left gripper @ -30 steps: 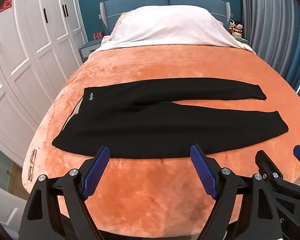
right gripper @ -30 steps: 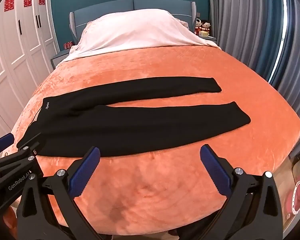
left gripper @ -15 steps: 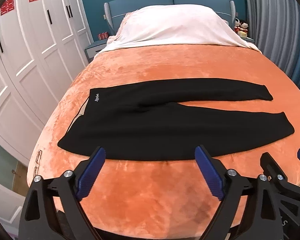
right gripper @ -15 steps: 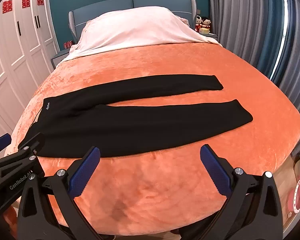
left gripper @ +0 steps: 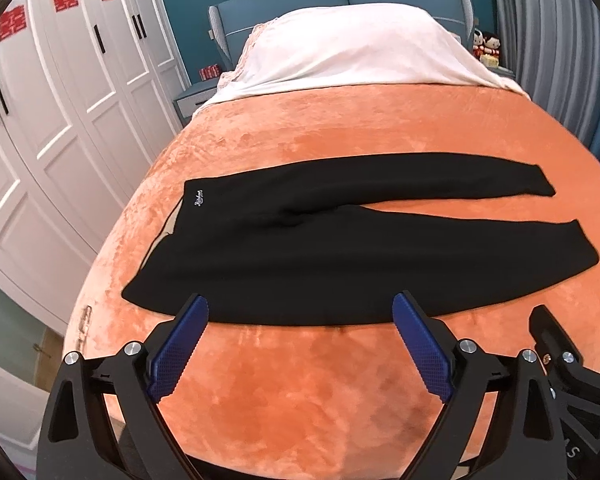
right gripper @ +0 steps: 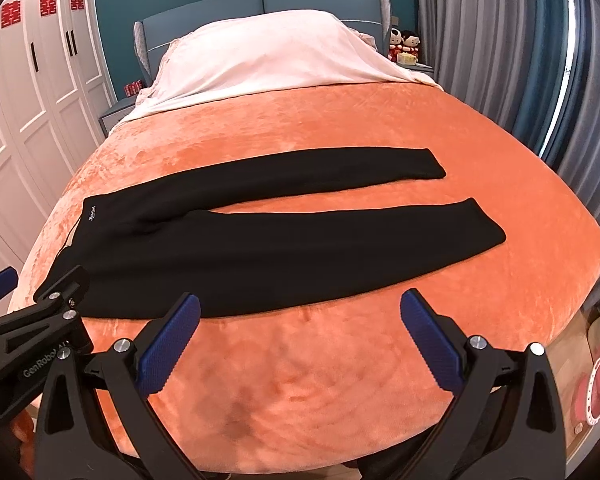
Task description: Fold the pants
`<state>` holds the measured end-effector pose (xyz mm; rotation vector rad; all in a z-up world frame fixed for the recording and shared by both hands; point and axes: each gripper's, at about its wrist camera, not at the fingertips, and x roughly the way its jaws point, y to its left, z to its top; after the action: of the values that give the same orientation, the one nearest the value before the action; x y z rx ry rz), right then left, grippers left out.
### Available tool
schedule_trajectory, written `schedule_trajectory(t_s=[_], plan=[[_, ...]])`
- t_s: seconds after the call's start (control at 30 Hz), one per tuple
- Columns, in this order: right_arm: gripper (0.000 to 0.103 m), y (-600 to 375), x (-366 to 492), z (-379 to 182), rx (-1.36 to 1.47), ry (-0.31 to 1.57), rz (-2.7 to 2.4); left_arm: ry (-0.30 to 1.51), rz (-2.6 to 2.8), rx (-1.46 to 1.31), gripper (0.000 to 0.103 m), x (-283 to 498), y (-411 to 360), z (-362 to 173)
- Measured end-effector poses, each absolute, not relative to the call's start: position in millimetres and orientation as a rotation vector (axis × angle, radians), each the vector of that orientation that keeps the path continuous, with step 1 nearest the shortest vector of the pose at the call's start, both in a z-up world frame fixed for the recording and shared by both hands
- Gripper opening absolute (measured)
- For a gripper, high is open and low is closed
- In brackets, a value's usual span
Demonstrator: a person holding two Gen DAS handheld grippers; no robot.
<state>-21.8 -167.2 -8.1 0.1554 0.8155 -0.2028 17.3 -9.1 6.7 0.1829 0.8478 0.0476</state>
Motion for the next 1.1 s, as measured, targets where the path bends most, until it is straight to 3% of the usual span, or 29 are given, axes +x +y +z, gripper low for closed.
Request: schedule_trajectory(t_s=[0.33,0.57,1.1], plan=[[0.098,-181.6,-4.3,-19.4,0.193,0.84,-0.172,0.783,0.009,0.155,0.091,29.8,-11.3,1.1],[0.098,-207.4,19.9,-32.9,0.23,0.869,-0.189,0.864,-0.029,0.163,0.091,60.1,-24.5,-6.8],[0.098,-208.4,39.9,-12.2,0.186,0.82,-0.209,0.869,0.007,0.171,0.092,80.2,-21.2,-6.2]])
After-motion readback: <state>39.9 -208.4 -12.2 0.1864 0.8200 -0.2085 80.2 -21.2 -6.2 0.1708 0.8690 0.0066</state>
